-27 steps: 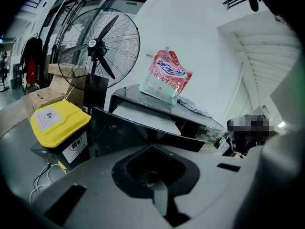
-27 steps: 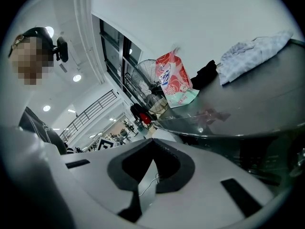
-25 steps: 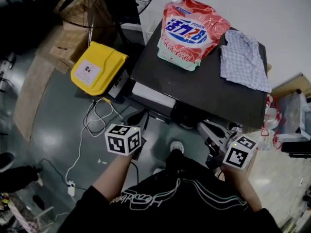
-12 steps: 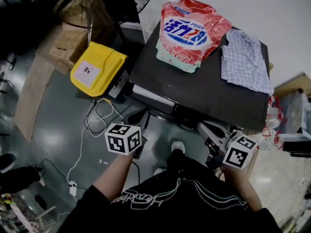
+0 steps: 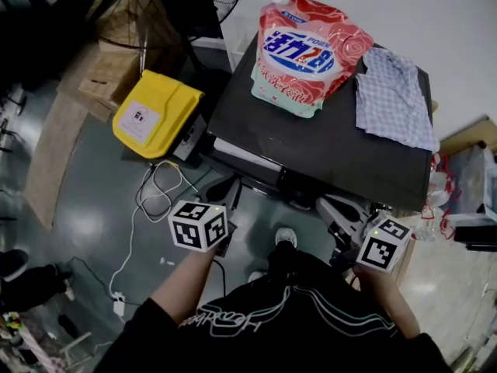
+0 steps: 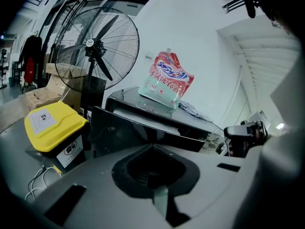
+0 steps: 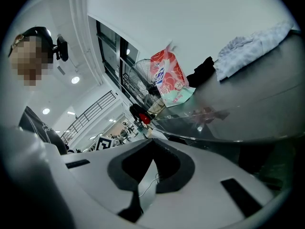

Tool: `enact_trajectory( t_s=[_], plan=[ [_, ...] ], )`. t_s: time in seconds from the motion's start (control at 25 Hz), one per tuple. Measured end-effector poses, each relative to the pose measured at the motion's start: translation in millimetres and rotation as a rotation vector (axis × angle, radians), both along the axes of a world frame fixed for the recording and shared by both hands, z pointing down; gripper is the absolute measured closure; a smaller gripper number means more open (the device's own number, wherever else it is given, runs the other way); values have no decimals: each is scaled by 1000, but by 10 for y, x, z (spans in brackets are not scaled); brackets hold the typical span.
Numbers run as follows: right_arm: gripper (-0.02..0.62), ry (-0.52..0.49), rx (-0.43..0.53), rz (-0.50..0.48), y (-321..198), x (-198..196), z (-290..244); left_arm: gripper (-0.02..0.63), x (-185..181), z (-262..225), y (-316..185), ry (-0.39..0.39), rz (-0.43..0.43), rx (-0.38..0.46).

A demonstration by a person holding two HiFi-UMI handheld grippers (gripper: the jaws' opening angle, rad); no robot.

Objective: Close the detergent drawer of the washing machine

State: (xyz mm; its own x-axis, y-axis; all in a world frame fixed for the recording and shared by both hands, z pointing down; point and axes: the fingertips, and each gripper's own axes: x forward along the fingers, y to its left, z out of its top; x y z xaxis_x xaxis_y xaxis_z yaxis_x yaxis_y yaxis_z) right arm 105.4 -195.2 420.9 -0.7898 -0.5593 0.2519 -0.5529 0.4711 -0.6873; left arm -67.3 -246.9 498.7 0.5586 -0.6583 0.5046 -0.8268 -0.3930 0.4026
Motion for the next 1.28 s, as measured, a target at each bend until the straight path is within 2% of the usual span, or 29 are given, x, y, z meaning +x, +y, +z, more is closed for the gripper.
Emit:
enact_trajectory(
  t_s=[0.2,0.52,0.68,0.92,1.08,1.2,1.28],
  plan=[
    [569,-2,4,-1,-62,44,-25,581,9,-2,-25,-3,-7,-1],
    [569,4,10,8,-100,144,-96,581,125,-8,-336,-34,-16,-12],
    [569,10,20,26,-132,215,-121,581,129,-10,-352,4,-28,-1],
    [569,26,28,34,-97,240,-111,581,177,24,-510,-49,-26,-4],
    [569,39,29,27,-95,240,-104,581,188,24,-523,-1,-13,9],
    [569,37,37,20,-81,178,-144,581,191,37,-508,-30,5,-9],
    [569,36,48,14,-68,138,-218,581,230,-43,-458,-20,30,4]
  ],
)
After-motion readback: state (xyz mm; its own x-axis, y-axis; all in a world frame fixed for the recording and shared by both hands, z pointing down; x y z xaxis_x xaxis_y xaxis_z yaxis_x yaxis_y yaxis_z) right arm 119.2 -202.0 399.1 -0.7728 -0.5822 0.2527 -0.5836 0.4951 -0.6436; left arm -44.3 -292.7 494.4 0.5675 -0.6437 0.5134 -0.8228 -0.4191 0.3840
